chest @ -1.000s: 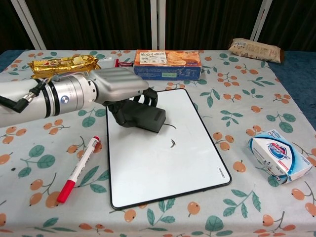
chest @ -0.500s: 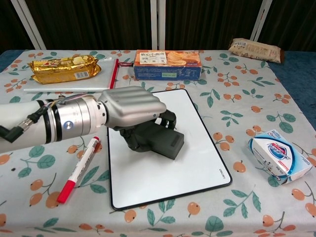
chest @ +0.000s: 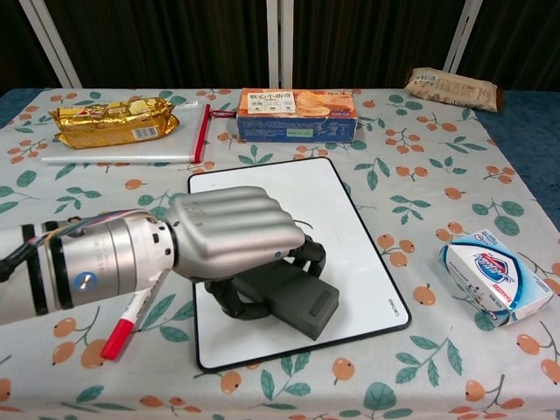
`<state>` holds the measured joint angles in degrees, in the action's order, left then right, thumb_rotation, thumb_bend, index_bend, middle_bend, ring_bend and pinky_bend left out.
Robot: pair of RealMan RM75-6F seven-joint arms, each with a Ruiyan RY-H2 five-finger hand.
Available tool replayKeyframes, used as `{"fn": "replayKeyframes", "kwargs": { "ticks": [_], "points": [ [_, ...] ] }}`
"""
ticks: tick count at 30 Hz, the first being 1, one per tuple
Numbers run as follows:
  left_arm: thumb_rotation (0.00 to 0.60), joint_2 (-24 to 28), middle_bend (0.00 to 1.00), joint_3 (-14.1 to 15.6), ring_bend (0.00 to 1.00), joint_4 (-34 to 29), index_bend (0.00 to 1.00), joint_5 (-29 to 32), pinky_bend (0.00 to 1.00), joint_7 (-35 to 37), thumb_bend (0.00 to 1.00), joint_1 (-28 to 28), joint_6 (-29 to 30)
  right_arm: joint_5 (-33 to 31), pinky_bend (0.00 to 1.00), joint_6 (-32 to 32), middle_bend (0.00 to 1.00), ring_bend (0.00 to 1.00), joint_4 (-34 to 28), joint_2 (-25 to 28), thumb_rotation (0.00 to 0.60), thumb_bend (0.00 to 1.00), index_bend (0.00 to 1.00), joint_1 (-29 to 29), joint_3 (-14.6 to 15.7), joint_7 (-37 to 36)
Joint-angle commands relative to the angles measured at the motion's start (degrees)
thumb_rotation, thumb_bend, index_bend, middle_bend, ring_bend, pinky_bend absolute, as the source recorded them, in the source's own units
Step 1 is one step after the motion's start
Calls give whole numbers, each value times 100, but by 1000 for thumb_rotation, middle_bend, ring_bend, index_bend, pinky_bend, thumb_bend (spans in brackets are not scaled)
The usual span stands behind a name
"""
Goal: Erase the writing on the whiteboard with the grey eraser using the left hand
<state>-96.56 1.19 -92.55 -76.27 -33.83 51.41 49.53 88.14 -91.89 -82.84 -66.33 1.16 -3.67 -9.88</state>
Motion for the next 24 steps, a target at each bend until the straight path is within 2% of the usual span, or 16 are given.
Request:
{"fn": "replayKeyframes", "kwargs": {
  "ticks": [1, 12, 24],
  "points": [
    [600, -90, 607, -50, 554, 126, 710, 101, 684, -51, 515, -25, 0, -9, 0, 5, 0, 0, 10, 2, 600, 259, 0, 0, -4, -9],
    [600, -418, 607, -297, 554, 639, 710, 353, 684, -66, 515, 41, -106, -50, 0, 78, 0, 0, 16, -4, 600, 260, 0, -28, -14, 6],
    [600, -708, 608, -779, 554, 1324, 710, 887, 684, 47, 516, 328, -423, -154, 0, 140, 0, 0, 62, 9, 600, 262, 0, -41, -61, -61]
  ]
}}
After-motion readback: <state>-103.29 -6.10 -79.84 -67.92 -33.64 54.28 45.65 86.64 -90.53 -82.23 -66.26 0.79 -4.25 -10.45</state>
